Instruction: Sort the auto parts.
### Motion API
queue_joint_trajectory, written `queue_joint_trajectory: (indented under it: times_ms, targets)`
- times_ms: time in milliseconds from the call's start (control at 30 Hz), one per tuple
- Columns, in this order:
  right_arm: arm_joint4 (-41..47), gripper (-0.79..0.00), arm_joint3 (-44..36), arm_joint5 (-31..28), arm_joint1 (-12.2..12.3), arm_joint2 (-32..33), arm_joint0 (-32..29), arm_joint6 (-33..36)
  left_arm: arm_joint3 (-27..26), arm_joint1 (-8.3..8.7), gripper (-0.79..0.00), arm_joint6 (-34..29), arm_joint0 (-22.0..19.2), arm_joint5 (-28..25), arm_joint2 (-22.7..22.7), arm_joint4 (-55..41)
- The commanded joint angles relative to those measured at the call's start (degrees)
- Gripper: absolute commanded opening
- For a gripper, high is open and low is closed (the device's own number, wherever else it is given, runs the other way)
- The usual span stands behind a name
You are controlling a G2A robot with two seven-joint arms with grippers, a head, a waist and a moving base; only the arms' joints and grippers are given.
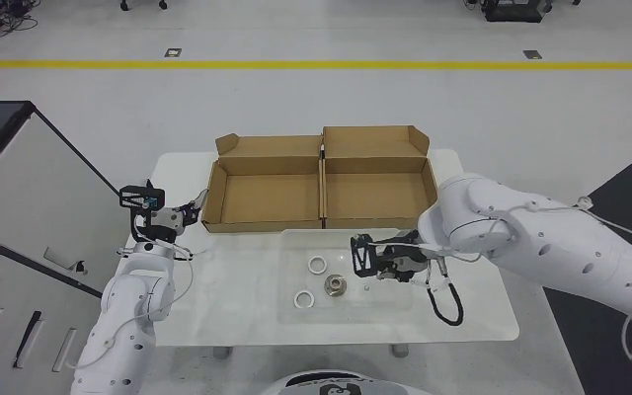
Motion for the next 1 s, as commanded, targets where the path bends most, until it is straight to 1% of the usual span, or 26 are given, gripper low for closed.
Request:
queue_joint_trajectory:
  times_ms: [0, 100, 267, 367, 467, 567, 667, 833, 967]
  targets:
    - [5.0, -0.785, 3.1, -1.4, 0.4, 2.6, -0.1, -6.5, 0.0, 0.00, 0.000, 0.0, 0.0, 0.0, 0.0, 0.0]
    - [10.6, -0.785, 8.3, -5.7, 1.7, 6.1, -0.6, -11.8, 0.0, 0.00, 0.000, 0.0, 0.0, 0.0, 0.0, 0.0]
    - [22.0, -0.785, 16.3, -15.6, 4.0, 11.3, -3.3, -20.2, 0.0, 0.00, 0.000, 0.0, 0.0, 0.0, 0.0, 0.0]
    - [28.1, -0.785, 19.6, -21.2, 5.1, 13.4, -5.1, -23.5, 0.0, 0.00, 0.000, 0.0, 0.0, 0.0, 0.0, 0.0]
    - [34.2, -0.785, 21.3, -25.7, 5.4, 14.4, -6.5, -25.3, 0.0, 0.00, 0.000, 0.0, 0.0, 0.0, 0.0, 0.0]
    - [40.4, -0.785, 20.4, -25.7, 5.1, 15.1, -7.2, -25.9, 0.0, 0.00, 0.000, 0.0, 0.0, 0.0, 0.0, 0.0]
    - [46.9, -0.785, 18.6, -25.7, 4.2, 16.1, -7.5, -24.9, 0.0, 0.00, 0.000, 0.0, 0.0, 0.0, 0.0, 0.0]
    - [57.8, -0.785, 16.4, -25.7, 2.1, 19.7, -7.9, -20.6, 0.0, 0.00, 0.000, 0.0, 0.0, 0.0, 0.0, 0.0]
    - [62.6, -0.785, 14.5, -25.7, 0.4, 22.6, -8.7, -20.6, 0.0, 0.00, 0.000, 0.0, 0.0, 0.0, 0.0, 0.0]
